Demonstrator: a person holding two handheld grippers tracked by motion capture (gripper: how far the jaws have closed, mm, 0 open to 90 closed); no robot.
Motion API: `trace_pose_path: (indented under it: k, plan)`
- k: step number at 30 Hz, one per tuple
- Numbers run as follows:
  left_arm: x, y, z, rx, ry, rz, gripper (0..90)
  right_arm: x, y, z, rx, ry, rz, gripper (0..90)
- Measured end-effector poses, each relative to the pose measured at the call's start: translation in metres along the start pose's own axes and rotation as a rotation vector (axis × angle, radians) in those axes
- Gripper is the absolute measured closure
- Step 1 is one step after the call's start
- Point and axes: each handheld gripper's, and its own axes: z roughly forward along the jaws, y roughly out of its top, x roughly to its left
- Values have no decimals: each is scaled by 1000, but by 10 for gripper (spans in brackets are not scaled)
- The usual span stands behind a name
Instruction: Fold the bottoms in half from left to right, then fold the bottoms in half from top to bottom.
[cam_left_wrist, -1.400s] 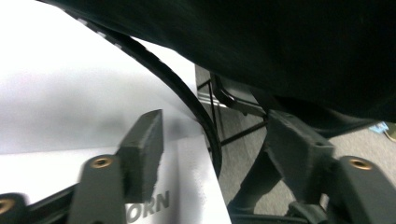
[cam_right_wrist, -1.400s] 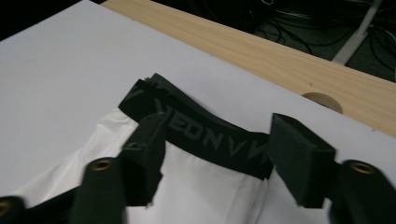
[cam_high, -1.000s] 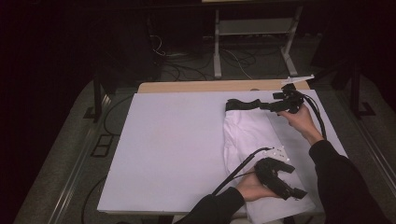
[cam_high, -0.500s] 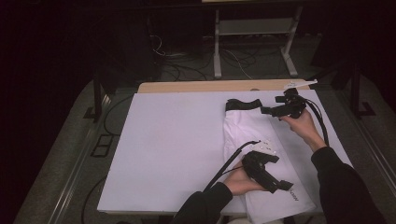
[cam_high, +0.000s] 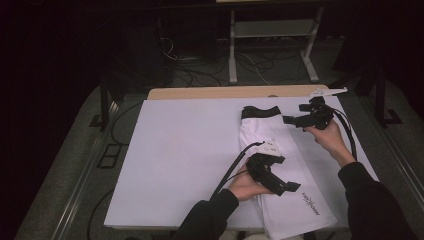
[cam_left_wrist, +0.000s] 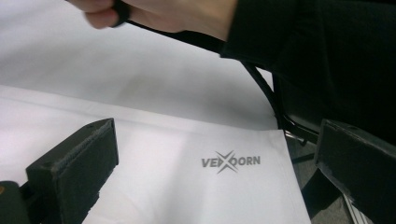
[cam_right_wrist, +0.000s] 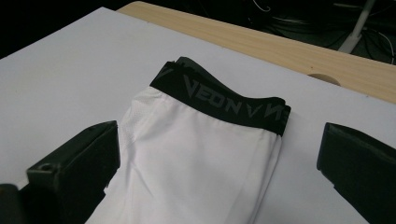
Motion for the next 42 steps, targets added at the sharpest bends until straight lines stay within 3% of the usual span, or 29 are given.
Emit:
trace_pose_path:
  k: [21, 42]
  plan:
    - [36, 2, -40, -58, 125, -46, 0, 6, -13, -4, 22, 2, -12, 0]
    - [82, 1, -59, -70, 225, -114, 0, 0, -21, -1, 39, 11, 2, 0]
